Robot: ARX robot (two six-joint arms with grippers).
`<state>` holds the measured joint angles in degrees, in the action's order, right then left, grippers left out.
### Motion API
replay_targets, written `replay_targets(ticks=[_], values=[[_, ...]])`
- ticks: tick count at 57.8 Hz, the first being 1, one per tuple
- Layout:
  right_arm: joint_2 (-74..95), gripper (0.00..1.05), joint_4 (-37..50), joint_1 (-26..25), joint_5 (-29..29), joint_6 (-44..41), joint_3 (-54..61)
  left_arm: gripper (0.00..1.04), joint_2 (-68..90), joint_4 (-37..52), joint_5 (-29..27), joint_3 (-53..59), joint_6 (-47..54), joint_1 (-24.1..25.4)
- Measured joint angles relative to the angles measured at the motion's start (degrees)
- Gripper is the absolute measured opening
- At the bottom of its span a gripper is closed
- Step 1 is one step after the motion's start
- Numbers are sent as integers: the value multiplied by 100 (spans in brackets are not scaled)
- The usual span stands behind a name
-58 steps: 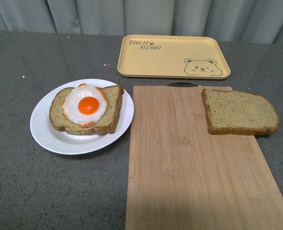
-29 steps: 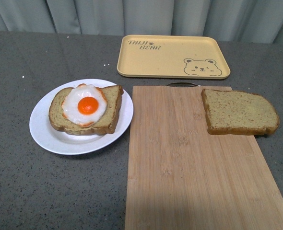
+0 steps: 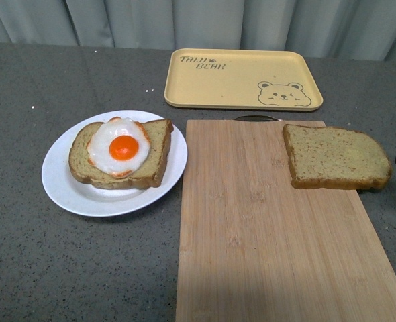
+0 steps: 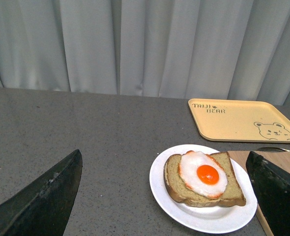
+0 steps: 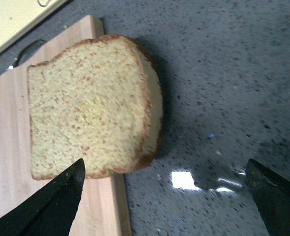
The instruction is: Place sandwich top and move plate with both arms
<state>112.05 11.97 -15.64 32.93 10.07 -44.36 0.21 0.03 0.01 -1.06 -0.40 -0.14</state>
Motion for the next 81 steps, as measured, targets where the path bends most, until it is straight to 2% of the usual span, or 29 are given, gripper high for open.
replay_targets(ticks=[12,22,26,38,58,62,69,74,81], values=[[579,95,238,262,496,566,-428,98,0,0,0,0,0,0],[1021,95,420,498,608,1115,-732,98,0,0,0,0,0,0],[1069,87,393,546,472,1252,-839,98,0,0,0,0,0,0],[1172,53,415,564,330,1419,-868,98,0,0,0,0,0,0],[977,5,651,568,352,1768,-695,98,0,0,0,0,0,0],[782,3,894,603,452,1908,-535,98,0,0,0,0,0,0],[-44,3,2166,879,1005,2918,-107,98,0,0,0,0,0,0],[-295,3,2763,1497,1047,3641,-179,98,0,0,0,0,0,0],[0,3,3147,2225,850,4170,-472,98,0,0,0,0,0,0]])
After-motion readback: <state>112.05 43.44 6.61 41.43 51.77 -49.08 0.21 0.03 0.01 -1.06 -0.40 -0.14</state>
